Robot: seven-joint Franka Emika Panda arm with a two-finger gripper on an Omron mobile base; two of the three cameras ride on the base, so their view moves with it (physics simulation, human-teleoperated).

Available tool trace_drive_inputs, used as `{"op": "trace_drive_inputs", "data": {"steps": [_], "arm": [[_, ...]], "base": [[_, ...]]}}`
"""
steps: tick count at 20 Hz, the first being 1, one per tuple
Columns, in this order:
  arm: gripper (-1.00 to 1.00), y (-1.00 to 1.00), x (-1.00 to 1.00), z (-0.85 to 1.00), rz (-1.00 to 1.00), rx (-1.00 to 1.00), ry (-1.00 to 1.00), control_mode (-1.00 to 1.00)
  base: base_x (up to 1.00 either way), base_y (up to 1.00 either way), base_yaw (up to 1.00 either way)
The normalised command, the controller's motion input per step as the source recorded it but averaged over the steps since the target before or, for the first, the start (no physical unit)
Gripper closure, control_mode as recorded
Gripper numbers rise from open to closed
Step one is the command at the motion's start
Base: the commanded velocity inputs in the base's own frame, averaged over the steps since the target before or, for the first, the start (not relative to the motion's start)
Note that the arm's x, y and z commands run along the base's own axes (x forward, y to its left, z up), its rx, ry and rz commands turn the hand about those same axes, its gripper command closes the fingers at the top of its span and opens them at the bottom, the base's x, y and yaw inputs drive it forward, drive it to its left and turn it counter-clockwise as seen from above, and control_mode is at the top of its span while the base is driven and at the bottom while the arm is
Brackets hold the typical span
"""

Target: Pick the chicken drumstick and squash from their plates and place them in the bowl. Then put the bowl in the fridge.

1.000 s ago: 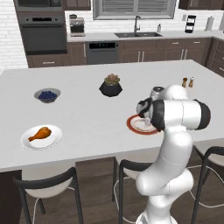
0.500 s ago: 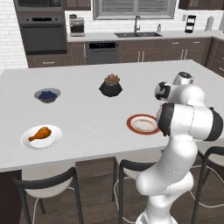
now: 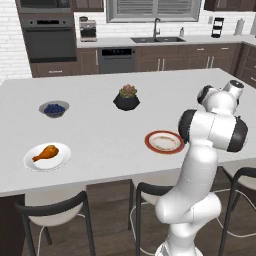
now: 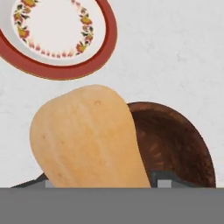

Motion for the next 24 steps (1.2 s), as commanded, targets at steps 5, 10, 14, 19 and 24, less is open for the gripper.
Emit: {"op": "trace_drive_inputs", "data": {"steps": [5,10,14,19,24], "arm": [[1.0,-0.5,0.06,-0.41,0.11,0.0,-0.05,-1.0],[-1.0,-0.07,0.21,-0.51,0.08,0.0,0.0,-1.0],[-1.0,0.0,0.3,-0.18,0.08,0.0,0.0,-1.0],[-1.0,0.0,0.14,0.0,0.08,0.0,0.0,-1.0],[-1.0,0.0,0.0,0.0,0.06,0.0,0.0,-1.0]], "base": [[0.0,0.0,0.0],[0.0,0.0,0.0],[0.0,0.0,0.0],[0.0,0.0,0.0],[0.0,0.0,0.0]]}}
